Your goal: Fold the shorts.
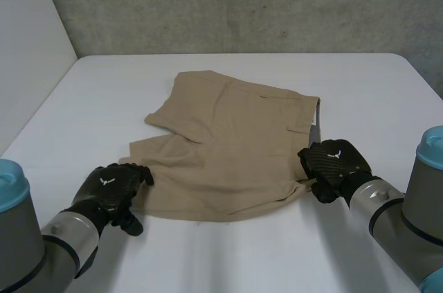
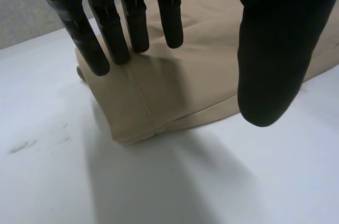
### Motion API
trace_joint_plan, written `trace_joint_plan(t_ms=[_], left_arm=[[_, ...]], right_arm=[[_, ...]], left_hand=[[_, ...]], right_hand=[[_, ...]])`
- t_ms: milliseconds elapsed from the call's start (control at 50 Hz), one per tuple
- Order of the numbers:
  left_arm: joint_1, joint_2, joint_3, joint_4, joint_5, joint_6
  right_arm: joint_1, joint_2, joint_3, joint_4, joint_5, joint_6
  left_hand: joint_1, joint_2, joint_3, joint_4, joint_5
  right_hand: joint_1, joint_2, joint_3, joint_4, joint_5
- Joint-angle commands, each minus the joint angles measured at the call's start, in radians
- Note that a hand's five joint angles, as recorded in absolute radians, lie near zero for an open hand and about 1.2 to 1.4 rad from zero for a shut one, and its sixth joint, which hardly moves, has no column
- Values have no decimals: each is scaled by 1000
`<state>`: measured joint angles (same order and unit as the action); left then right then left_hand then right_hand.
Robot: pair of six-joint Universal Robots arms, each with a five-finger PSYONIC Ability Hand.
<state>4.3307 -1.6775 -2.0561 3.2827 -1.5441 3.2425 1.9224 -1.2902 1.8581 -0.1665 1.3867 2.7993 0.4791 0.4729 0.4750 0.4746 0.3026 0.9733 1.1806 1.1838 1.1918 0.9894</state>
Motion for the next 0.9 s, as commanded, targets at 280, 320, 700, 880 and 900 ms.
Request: trace_joint_plan(t_ms=[280, 320, 700, 880, 900], left_arm=[[90, -215, 94, 103, -1, 8], [93, -223, 100, 110, -1, 6], [104, -260, 102, 141, 2, 120], [101, -260, 97, 138, 1, 123], [101, -260, 97, 138, 1, 123]], right_arm=[[-5, 2, 1, -11, 0, 0], [-5, 3, 1, -11, 0, 0], [-3, 5, 0, -19, 5, -1], [-3, 9, 0, -19, 18, -1], [-3, 9, 0, -21, 20, -1]], left_hand=[[225, 231, 229, 229, 227], [245, 251, 249, 250, 247], [389, 395, 393, 394, 391], [345, 351, 349, 350, 347], [348, 354, 352, 352, 350]], right_hand=[[423, 216, 212, 204, 232], [423, 216, 212, 204, 232], [423, 216, 212, 204, 232], [423, 216, 212, 204, 232], [423, 216, 212, 204, 232]])
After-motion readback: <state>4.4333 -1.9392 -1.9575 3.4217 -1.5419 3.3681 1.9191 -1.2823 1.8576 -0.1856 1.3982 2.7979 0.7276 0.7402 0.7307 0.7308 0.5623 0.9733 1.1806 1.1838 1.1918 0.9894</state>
